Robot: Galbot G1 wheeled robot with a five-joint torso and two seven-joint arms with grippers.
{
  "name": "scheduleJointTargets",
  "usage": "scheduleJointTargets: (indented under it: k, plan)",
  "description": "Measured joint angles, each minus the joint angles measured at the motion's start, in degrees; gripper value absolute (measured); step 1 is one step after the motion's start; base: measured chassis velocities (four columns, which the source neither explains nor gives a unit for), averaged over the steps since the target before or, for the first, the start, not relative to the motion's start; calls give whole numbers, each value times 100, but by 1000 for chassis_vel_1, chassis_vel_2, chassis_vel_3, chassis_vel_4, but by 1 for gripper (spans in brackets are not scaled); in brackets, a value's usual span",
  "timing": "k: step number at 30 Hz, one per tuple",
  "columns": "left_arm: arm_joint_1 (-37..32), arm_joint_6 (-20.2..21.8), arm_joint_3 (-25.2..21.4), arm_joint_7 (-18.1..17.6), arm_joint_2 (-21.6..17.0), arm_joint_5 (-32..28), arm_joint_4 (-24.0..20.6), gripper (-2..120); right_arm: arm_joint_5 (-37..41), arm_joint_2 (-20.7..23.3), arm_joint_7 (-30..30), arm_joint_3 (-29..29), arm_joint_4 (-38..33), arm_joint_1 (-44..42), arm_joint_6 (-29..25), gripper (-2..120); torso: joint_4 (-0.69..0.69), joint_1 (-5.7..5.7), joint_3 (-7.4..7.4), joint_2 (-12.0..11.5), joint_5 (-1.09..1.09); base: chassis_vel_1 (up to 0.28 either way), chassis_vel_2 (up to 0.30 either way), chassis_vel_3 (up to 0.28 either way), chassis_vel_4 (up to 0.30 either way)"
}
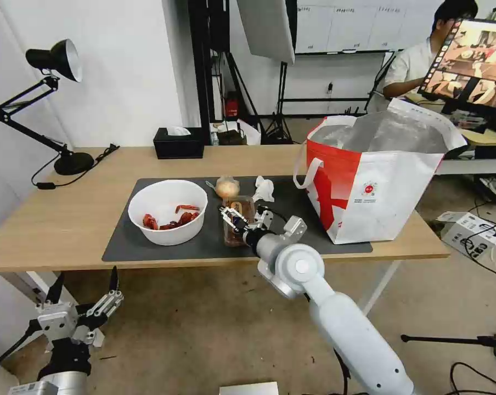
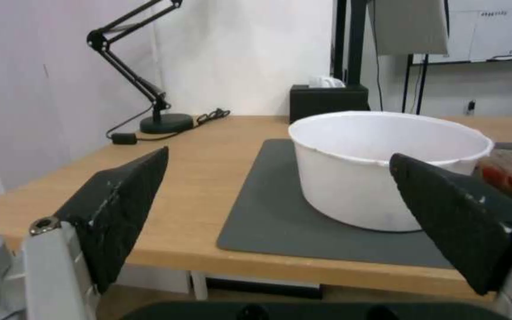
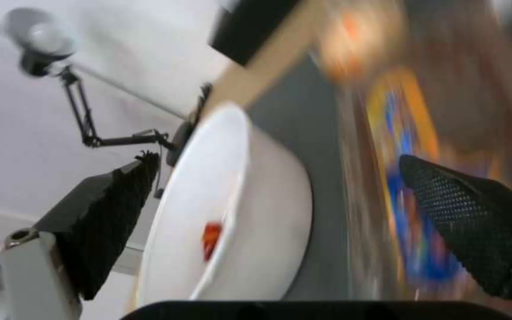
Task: Pick up the trash from the table and place it into the takeout bag.
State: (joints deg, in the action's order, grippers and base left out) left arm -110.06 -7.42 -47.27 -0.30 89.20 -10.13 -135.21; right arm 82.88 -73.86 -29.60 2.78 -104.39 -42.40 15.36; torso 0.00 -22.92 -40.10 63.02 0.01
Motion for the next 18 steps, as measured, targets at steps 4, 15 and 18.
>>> scheduleJointTargets:
  k: [4, 15, 18]
  plan:
    - [2, 2, -34, -3, -24, -42, -11, 100, -1652, 510, 1438, 228, 423, 710, 256, 100, 0, 0, 0, 0, 0, 0, 0, 0, 0]
    - [60, 3, 16, -3, -9, -52, 34, 100, -3416, 963, 3466, 1116, 1873, 1939, 515, 63, 0, -1, -1, 0, 0, 0, 0, 0, 0]
    - [69, 3, 20, -2, -18, -59, 43, 100, -3793, 955, 3845, 1271, 2147, 2025, 528, 55, 0, 0, 0, 0, -1, 0, 0, 0, 0]
